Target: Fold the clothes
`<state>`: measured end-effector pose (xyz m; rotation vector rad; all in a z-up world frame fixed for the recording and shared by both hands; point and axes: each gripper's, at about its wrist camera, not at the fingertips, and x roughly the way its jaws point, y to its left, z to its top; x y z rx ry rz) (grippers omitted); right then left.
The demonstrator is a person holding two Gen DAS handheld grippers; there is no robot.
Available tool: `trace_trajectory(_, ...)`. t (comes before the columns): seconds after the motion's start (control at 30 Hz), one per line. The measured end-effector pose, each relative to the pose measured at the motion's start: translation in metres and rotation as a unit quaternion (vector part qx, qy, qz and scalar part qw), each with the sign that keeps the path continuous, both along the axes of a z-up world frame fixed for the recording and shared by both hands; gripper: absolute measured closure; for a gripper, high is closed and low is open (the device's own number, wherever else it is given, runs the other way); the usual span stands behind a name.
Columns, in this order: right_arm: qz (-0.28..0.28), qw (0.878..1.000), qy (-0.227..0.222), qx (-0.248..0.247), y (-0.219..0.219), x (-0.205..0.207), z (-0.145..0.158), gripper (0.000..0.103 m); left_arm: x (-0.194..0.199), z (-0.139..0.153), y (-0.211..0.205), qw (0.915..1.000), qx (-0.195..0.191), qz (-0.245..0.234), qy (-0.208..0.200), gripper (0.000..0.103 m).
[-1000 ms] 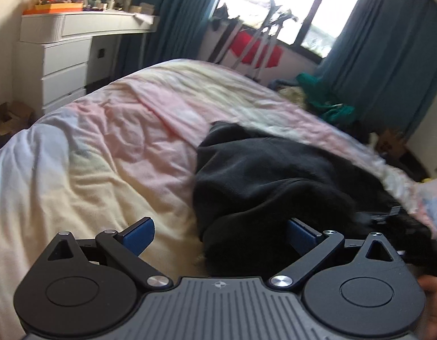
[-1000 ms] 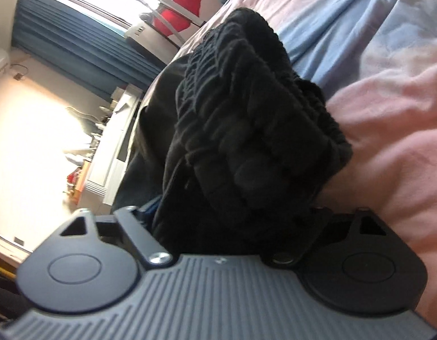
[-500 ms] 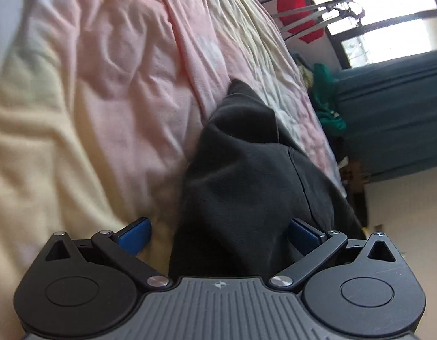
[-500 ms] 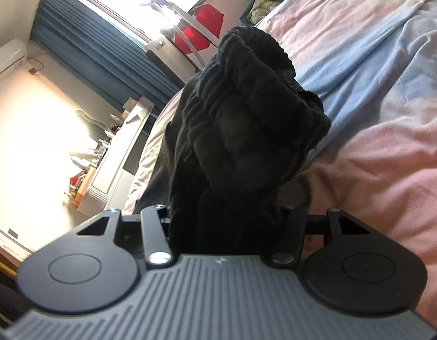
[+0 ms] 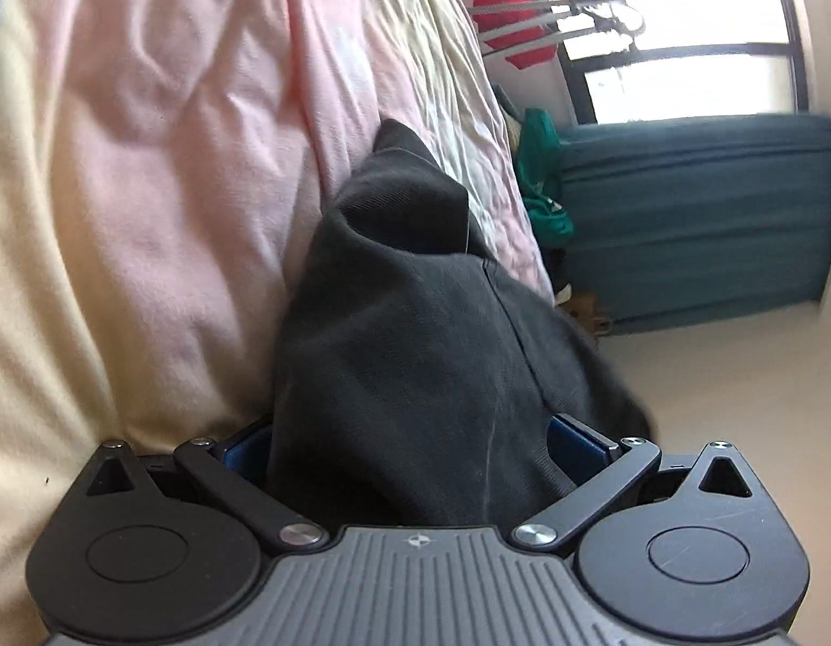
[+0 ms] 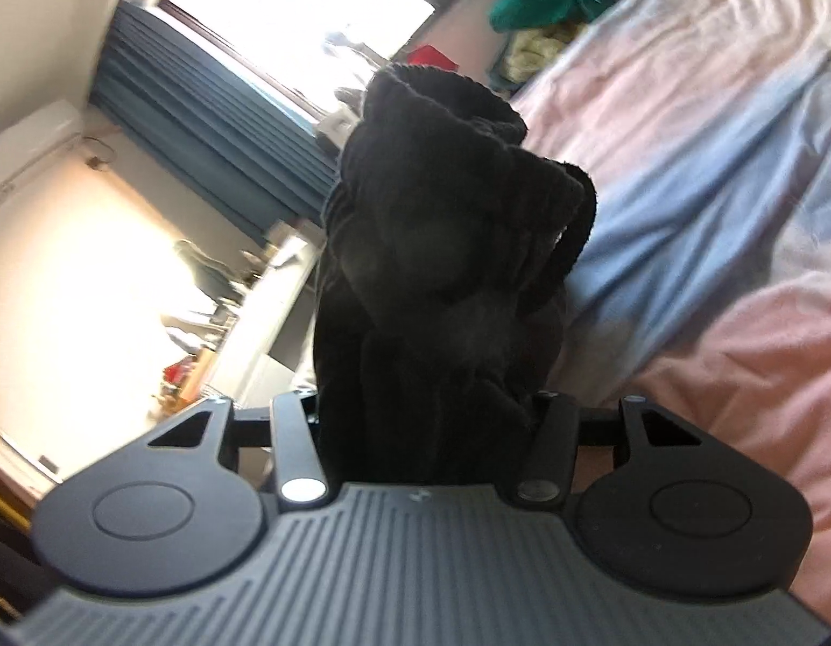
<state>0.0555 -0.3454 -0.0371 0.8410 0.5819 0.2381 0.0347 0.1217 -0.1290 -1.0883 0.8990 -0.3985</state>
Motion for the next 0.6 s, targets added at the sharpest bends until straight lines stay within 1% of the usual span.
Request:
trace_trajectory(0.1, -0.022, 0.997, 0.074, -0.001, -0.007, 0.007, -0.023, 0.049, 0.002, 0.000, -0.003, 1.0000, 0.006, -0.002, -0.004, 0.000)
trace_trajectory(0.13, -0.026, 0.996, 0.088, 0.006, -0.010, 0.007, -0.029, 0.049, 0.002, 0.001, -0.004, 0.9999, 0.011, -0.004, -0.006, 0.000)
trace_trajectory(0.17, -0.027, 0.995, 0.092, 0.017, -0.013, 0.007, -0.032, 0.049, 0.001, 0.001, -0.005, 0.9998, 0.016, -0.005, -0.008, 0.001)
trace_trajectory(0.27, -0.024, 0.996, 0.088, 0.010, -0.011, 0.005, -0.028, 0.049, 0.000, 0.002, -0.009, 0.9994, 0.031, -0.010, -0.015, 0.002)
trace_trajectory(0.33, -0.023, 0.996, 0.086, 0.004, -0.013, 0.005, -0.028, 0.049, 0.002, 0.004, -0.013, 0.9985, 0.048, -0.020, -0.017, 0.004)
trace_trajectory(0.4, -0.022, 0.996, 0.087, 0.009, -0.016, 0.005, -0.030, 0.049, 0.006, 0.008, -0.019, 0.9963, 0.076, -0.035, -0.021, 0.014)
trace_trajectory(0.5, -0.021, 0.996, 0.086, 0.003, -0.016, 0.006, -0.029, 0.049, 0.010, 0.013, -0.024, 0.9922, 0.114, -0.047, -0.022, 0.021)
trace_trajectory(0.6, -0.021, 0.996, 0.087, 0.007, -0.014, 0.008, -0.027, 0.049, 0.010, 0.017, -0.025, 0.9896, 0.133, -0.052, -0.019, 0.027)
